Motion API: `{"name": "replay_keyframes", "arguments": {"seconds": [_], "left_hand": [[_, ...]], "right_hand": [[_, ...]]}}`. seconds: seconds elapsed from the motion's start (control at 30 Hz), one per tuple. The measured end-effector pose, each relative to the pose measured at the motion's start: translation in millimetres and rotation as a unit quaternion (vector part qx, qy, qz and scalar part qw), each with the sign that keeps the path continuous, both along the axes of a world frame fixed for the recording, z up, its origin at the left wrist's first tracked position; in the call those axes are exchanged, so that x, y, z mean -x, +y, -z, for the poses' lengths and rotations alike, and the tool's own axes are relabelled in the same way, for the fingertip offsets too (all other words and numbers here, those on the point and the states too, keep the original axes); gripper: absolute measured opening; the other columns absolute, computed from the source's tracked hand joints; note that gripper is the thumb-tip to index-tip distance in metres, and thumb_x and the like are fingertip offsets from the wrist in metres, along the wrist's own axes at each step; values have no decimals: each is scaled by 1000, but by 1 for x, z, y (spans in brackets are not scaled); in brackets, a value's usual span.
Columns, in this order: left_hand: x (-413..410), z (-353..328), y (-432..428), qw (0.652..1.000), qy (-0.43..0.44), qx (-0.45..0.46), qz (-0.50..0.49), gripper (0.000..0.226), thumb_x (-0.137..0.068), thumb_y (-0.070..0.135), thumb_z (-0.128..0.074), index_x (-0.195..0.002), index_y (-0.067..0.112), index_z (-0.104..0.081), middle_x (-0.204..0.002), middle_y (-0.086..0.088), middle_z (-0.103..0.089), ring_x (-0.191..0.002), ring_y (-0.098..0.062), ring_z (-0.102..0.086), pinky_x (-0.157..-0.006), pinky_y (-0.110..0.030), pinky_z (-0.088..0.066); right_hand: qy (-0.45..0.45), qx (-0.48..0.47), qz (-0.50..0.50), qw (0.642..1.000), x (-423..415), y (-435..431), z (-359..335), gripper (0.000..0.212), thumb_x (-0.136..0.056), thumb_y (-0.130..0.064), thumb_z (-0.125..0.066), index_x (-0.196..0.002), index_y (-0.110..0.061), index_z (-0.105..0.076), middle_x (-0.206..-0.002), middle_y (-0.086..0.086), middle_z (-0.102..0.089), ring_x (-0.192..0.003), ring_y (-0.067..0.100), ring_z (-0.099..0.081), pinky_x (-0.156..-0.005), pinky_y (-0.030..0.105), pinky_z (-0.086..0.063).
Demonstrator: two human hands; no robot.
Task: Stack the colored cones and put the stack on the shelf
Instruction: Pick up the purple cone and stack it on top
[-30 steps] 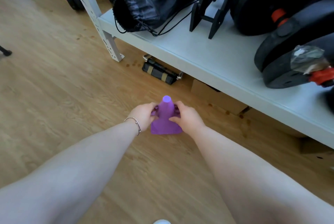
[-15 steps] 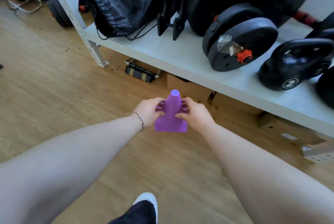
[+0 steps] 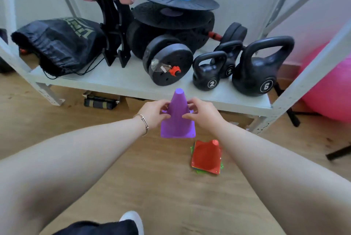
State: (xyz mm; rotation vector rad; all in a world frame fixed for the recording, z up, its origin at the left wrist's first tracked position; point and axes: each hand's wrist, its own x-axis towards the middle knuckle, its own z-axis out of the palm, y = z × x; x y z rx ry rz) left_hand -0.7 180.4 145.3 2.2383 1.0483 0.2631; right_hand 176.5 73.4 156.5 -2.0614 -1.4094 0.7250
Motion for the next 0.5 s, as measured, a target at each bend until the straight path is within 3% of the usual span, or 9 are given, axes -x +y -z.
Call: {"name": "replay_keyframes", "arguments": {"seconds": [0.23, 0.37, 0.5], "left_hand": [[-54, -21, -15, 999, 4, 0, 44, 48, -81, 19, -69, -127, 28, -57, -117, -1, -68, -97, -17, -66, -86, -23, -46], [-80, -12, -28, 998, 0, 24, 61, 47, -81, 15, -70, -125, 27, -59, -114, -3, -69, -99, -18, -66, -94, -30, -50], [-99, 10, -47, 996, 25, 35, 83, 45, -79, 18, -71, -123, 23, -59, -113, -3, -70, -99, -18, -67, -95, -34, -51]], "right_hand": [[3, -2, 36, 999, -42, -32, -23, 47, -79, -30, -76, -121, -22, -55, -107, -5, -62, -85, 12, -60, -77, 28, -48], [5, 5, 63, 998, -64, -51, -11, 47, -77, -32, -78, -118, -23, -56, -106, -3, -67, -90, 15, -65, -82, 31, -52], [-6, 34, 75, 997, -82, -74, 8, 47, -76, -35, -78, -116, -21, -57, -104, -3, -66, -88, 16, -65, -77, 29, -49]]}}
